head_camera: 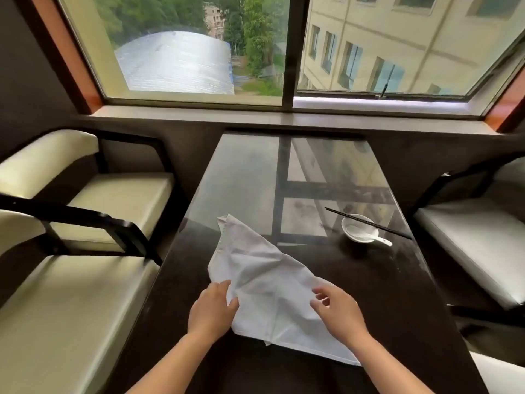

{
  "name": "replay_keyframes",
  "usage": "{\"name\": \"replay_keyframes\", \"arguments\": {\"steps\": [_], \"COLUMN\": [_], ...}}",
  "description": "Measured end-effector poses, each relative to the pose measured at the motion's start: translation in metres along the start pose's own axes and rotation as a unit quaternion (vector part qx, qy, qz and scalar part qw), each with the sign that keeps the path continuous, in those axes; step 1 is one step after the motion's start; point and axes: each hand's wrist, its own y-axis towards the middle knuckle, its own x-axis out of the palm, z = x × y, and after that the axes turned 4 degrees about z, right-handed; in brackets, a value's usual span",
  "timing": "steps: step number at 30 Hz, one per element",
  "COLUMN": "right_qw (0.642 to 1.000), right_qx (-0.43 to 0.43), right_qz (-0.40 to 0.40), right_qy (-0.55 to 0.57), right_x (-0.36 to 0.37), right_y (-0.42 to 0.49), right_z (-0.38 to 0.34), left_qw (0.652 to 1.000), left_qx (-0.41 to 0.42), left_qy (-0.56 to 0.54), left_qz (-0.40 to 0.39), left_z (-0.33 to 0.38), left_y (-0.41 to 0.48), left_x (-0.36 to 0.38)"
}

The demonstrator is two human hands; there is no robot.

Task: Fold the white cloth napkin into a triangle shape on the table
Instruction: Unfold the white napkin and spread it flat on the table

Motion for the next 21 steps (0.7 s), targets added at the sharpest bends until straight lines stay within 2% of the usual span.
{"name": "replay_keyframes", "arguments": {"steps": [3, 6, 11, 14, 18, 21], "right_qw": [0.997, 0.991, 0.979, 0.973, 0.960, 0.944], "right_qx": [-0.006, 0.068, 0.197, 0.230, 0.276, 0.328], "right_qz": [0.057, 0.097, 0.041, 0.030, 0.037, 0.032], "right_qy": [-0.052, -0.064, -0.034, -0.013, -0.043, 0.000], "right_x": [0.003, 0.007, 0.010, 0.010, 0.009, 0.011], "right_y": [-0.009, -0.019, -0.025, -0.027, -0.029, -0.029], "right_z": [0.008, 0.022, 0.040, 0.046, 0.054, 0.060], "left_qw": [0.992, 0.978, 0.963, 0.953, 0.935, 0.896], "left_qx": [-0.090, -0.160, -0.206, -0.234, -0.286, -0.331], "left_qy": [-0.088, -0.133, -0.172, -0.191, -0.207, -0.293], "left_qz": [-0.025, -0.030, -0.002, 0.009, 0.018, 0.049], "left_z": [-0.002, -0.004, -0.008, -0.005, 0.002, 0.008], "left_y": [0.003, 0.008, 0.018, 0.022, 0.024, 0.024], "left_x": [0.011, 0.019, 0.029, 0.033, 0.037, 0.035]}}
